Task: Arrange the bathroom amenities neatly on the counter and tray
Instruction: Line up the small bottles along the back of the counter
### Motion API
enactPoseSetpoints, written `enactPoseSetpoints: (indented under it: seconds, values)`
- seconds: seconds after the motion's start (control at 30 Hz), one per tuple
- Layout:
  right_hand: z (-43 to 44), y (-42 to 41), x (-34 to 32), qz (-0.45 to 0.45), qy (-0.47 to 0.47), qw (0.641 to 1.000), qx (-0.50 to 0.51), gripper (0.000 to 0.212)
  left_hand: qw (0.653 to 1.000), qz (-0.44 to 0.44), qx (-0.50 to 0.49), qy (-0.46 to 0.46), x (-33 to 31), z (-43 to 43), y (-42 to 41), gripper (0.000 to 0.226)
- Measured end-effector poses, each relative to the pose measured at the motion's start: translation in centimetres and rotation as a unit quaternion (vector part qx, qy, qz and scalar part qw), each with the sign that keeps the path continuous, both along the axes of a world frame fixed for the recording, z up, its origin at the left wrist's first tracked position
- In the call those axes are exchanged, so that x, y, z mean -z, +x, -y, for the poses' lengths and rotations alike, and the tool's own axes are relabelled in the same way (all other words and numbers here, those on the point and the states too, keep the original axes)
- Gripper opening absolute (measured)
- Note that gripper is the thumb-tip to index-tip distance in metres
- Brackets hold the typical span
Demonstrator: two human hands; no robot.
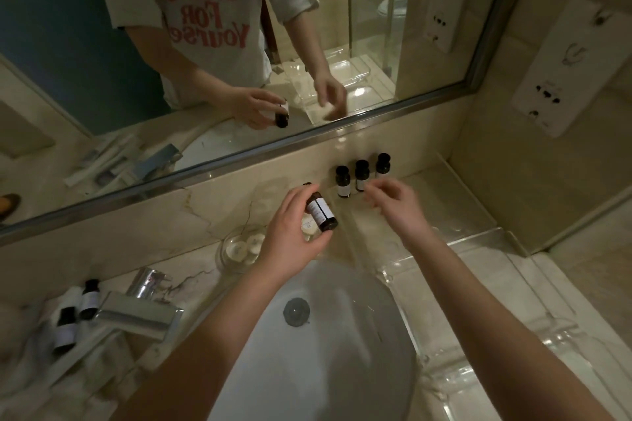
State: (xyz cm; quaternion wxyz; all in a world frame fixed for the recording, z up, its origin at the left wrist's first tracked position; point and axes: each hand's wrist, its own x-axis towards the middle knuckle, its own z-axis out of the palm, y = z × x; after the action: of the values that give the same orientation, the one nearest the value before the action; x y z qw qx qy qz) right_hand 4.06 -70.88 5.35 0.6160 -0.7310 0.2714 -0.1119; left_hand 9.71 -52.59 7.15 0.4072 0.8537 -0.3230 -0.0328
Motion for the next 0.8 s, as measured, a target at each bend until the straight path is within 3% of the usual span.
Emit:
enactPoseSetpoints:
  seconds: [0.1, 0.17, 0.33, 0.5, 0.6, 0.67, 0.73, 0.8]
  values:
    - [-1.9, -1.0, -1.9, -0.02, 0.043, 0.982, -0.185, 0.032, 0.996, 0.071, 0.029, 0.038, -0.8, -0.6, -0.5, 0.073]
    - [-2.6, -1.2, -2.5, -0.029, 0.047, 0.969, -0.24, 0.036, 0.989, 0.124, 0.044, 0.064, -1.2, -1.2, -0.9, 0.08]
    - [-5.1, -2.1, -4.0, -0.024, 0.077, 0.958, -0.276, 0.021, 0.983, 0.163, 0.048, 0.073, -2.4, -3.4, -1.9, 0.082]
    - [-8.5, -2.8, -4.6, 0.011, 0.057, 0.974, -0.218, 0.019, 0.994, 0.088, 0.063, 0.02, -4.2, -6.8, -3.6, 0.079]
    - [-10.2, -3.1, -4.3, 0.021, -0.088, 0.984, -0.152, 0.017, 0.994, -0.018, -0.077, -0.078, -5.6, -7.2, -3.7, 0.059]
    - [-10.6, -3.4, -4.0, 0.056, -0.242, 0.962, -0.116, 0.019, 0.98, -0.128, -0.14, -0.06, -6.7, -6.6, -2.9, 0.037]
    - [-10.7, -3.9, -3.9, 0.091, -0.351, 0.926, -0.105, 0.026, 0.973, -0.187, -0.129, -0.036, -7.1, -6.0, -2.3, 0.022]
    - [-10.4, -4.2, -3.7, 0.107, -0.407, 0.903, -0.093, 0.033, 0.976, -0.186, -0.108, -0.025, -7.1, -5.5, -2.0, 0.013]
